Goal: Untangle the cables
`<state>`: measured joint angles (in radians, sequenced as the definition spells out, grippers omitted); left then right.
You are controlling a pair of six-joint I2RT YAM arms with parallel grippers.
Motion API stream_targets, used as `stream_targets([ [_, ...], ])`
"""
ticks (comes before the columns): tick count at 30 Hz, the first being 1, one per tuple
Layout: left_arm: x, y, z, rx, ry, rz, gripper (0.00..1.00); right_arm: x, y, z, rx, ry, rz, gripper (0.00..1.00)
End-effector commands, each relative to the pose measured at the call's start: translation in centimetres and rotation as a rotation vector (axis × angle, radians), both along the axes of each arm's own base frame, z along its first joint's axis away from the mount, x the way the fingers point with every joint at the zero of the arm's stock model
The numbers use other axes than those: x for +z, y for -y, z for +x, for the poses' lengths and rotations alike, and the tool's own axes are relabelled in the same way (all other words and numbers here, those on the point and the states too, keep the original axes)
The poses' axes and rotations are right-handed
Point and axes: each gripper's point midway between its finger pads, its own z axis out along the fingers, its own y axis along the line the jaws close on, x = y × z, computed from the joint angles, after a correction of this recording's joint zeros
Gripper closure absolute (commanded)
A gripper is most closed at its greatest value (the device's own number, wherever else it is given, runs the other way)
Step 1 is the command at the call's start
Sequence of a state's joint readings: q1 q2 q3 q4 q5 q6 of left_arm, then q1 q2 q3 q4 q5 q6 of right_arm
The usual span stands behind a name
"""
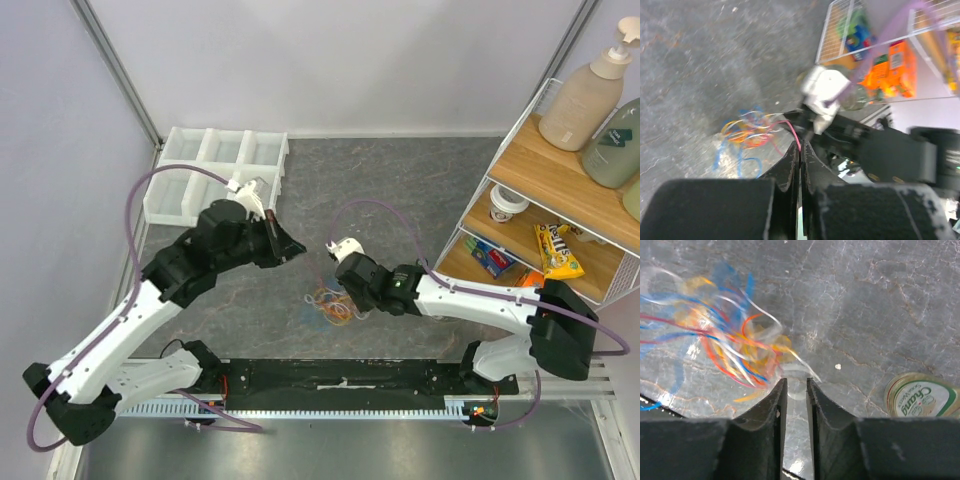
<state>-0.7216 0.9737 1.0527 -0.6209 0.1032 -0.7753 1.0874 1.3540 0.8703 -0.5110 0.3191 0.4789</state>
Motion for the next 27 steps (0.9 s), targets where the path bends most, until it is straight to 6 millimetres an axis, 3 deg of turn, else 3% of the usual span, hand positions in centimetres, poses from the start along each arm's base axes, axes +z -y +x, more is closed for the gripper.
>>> stream_targets([
  [1, 3.9, -0.8, -0.5, -0.012, 0.070, -0.010, 0.98, 2.3, -2.3, 1.8, 0.026, 0.038, 0.055, 0.68],
  [7, 8.1, -0.2, -0.3, -0.012, 0.108, -0.084, 0.98, 5.1, -4.7, 0.4, 0.150, 0.047, 0.252, 0.40],
  [11, 10.2, 0.5, -0.5, -0.021, 0.105, -0.139, 0.98, 6.9, -6.8, -1.3, 0.272, 0.052, 0.416, 0.31],
  [14, 11.8, 0.8, -0.8, -0.031, 0.107, -0.179, 0.99, 8.1, -8.1, -1.5, 0.319, 0.062, 0.478, 0.29],
  [18, 13.7, 0.7, -1.1, -0.017, 0.111, -0.231, 0.98, 8.9, -8.7, -0.1, 0.289, 0.094, 0.511, 0.27],
  [23, 16.1, 1.2, -1.5, -0.016, 0.097, -0.327, 0.98, 6.7, -6.5, 2.0, 0.189, 0.092, 0.520, 0.27],
  [27, 18.9, 1.8, -2.1, -0.049, 0.112, -0.428, 0.98, 5.7, -5.2, 4.0, 0.076, 0.105, 0.447, 0.37],
])
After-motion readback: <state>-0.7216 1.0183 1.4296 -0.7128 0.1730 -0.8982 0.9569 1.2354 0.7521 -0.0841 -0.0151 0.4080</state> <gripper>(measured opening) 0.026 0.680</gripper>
